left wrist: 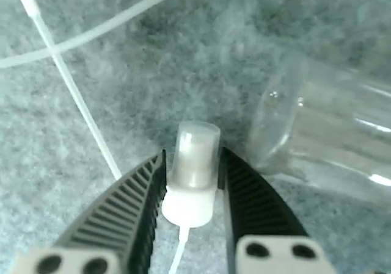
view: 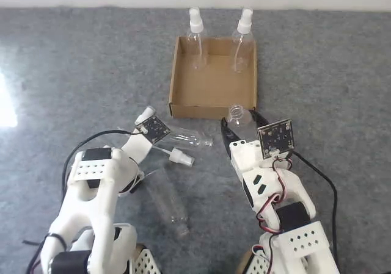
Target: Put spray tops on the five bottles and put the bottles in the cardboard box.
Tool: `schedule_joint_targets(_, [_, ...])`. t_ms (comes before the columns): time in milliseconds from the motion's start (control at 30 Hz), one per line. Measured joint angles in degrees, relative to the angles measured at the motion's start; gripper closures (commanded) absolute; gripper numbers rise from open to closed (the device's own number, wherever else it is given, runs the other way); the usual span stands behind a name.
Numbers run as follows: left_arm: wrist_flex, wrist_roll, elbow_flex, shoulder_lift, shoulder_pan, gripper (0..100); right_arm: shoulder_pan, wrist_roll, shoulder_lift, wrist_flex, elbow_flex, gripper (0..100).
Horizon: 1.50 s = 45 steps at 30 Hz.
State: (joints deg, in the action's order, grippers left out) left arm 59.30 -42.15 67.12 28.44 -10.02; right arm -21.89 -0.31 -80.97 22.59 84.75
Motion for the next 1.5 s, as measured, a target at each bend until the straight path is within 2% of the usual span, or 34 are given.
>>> schedule_joint_targets(200, [0.0, 0.1, -0.4, -1.3, 0.3, 92, 0.0, 0.0, 0.0, 0.0, 0.0, 99.2])
schedule_joint_targets(333, [1.5, 0.6, -4.9, -7.6, 0.3, 93, 0.0, 0.0, 0.0, 0.0, 0.0, 99.2])
schedule_joint_targets(467, [4.1, 0.6, -10.6, -14.7, 0.2, 99, 0.0, 0.0, 0.0, 0.0, 0.0, 99.2])
schedule_joint_targets(833, [7.2, 0.6, -14.4, -17.7, 0.4, 99, 0.0, 0.0, 0.0, 0.0, 0.0, 99.2])
schedule_joint_targets(967, [12.5, 1.1, -15.3, -12.8, 0.3, 99, 0.0, 0.0, 0.0, 0.0, 0.0, 99.2])
schedule_joint_targets(1167, [20.4, 5.5, -19.7, -2.4, 0.3, 99, 0.0, 0.0, 0.0, 0.0, 0.0, 99.2])
schedule_joint_targets(1500, [26.2, 11.5, -28.7, 4.4, 0.3, 99, 0.0, 0.0, 0.0, 0.0, 0.0, 99.2])
